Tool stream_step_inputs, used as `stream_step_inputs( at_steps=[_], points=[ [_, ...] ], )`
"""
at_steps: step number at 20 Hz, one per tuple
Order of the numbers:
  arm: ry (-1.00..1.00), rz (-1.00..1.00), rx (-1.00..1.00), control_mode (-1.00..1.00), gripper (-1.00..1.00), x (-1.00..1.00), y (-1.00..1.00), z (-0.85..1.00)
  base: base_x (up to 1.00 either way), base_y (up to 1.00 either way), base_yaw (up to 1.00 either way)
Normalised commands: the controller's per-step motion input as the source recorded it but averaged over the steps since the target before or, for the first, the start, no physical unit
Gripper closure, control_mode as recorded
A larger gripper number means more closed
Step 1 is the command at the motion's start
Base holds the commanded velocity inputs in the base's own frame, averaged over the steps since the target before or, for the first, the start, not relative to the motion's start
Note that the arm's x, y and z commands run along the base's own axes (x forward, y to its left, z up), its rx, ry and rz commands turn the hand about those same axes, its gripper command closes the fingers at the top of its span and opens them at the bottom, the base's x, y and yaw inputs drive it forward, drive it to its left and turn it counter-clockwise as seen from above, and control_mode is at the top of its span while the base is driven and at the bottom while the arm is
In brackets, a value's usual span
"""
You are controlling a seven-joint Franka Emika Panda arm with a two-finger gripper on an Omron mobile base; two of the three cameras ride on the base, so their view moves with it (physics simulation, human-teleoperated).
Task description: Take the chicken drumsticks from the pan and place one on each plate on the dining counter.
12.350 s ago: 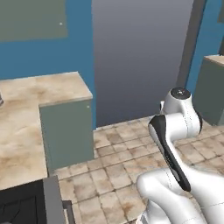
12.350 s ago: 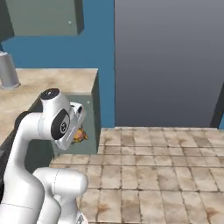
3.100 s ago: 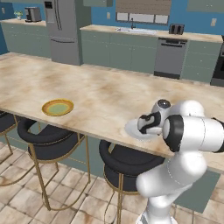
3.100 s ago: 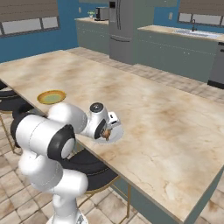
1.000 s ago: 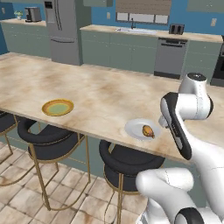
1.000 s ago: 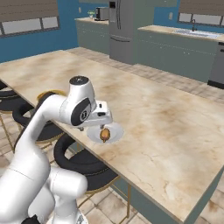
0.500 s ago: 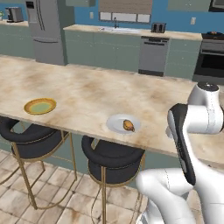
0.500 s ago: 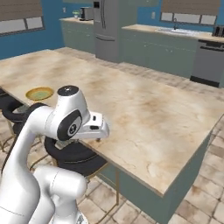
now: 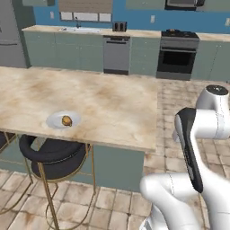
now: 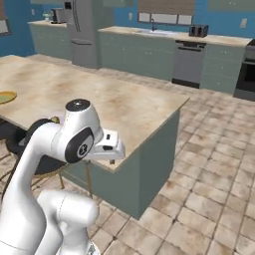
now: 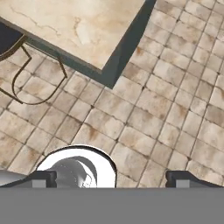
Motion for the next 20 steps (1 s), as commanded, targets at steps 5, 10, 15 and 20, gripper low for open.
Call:
stream_step_inputs(
  at_steps=[5, 10, 15, 20],
  points=[
    [0.0, 0.0, 0.0, 1.0, -1.0, 0.0, 0.0, 0.0, -0.18, -1.0, -0.27],
    [0.0, 0.0, 0.0, 1.0, -1.0, 0.0, 0.0, 0.0, 0.0, -1.0, -0.31],
    [0.0, 0.0, 0.0, 1.0, -1.0, 0.0, 0.0, 0.0, 0.64, -0.98, -0.25],
    [0.0, 0.0, 0.0, 1.0, -1.0, 0.0, 0.0, 0.0, 1.0, -0.43, -0.13]
  ],
)
